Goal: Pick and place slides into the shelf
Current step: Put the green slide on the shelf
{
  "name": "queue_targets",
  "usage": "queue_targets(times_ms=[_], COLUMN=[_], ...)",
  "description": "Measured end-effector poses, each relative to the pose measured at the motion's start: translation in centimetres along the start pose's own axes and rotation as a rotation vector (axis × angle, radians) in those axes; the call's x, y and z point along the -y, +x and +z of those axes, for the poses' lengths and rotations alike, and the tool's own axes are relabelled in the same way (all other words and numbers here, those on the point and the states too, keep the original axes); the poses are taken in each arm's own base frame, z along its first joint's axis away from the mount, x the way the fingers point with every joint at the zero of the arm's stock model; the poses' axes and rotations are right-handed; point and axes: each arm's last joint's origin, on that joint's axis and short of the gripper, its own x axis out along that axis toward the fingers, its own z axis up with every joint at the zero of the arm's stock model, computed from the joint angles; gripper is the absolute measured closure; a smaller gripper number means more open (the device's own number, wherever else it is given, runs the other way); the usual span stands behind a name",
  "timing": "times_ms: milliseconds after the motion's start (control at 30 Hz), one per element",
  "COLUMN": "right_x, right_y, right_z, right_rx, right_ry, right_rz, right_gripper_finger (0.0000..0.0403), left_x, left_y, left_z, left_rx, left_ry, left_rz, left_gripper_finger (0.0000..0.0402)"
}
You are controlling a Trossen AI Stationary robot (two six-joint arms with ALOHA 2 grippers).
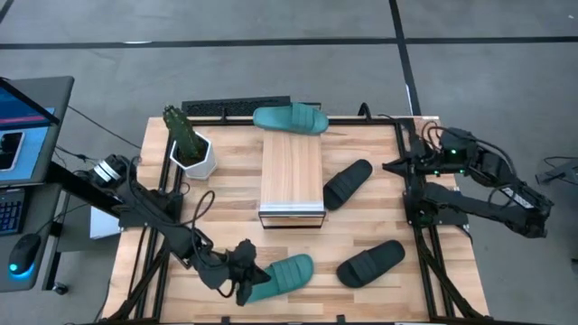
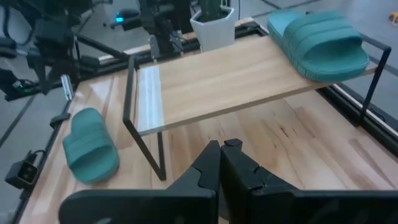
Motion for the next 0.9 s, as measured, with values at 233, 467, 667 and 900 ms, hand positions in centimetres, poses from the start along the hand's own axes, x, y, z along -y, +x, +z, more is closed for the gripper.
queue_targets(times_ms=[233, 467, 667, 900], right_x=[-0.6, -0.9, -0.9, -0.9], right_y=[-1.6, -2.4, -2.4, -2.3], right_z=[-0.7, -1.1, -1.6, -1.8], right_rx=[0.055, 0.079, 0.034, 0.011], right_ry=[-0.007, 0.003, 0.041, 0.043], right_rz=[0.001, 0.002, 0.002, 0.001], right_gripper_finger=[0.0403, 0.0403, 0.0403, 0.0403], left_x=[0.0, -0.5, -0.9, -1.8], left_y=[0.5, 0.5, 0.5, 0.3], left_z=[-0.8, -1.0, -1.4, -1.9], left_rx=[-0.029, -0.074, -0.149, -0.222], left_ry=[0.336, 0.758, 0.531, 0.317], left_rz=[0.003, 0.028, 0.042, 0.121], left_gripper_finger=[0.0401, 0.0401, 0.0401, 0.0402])
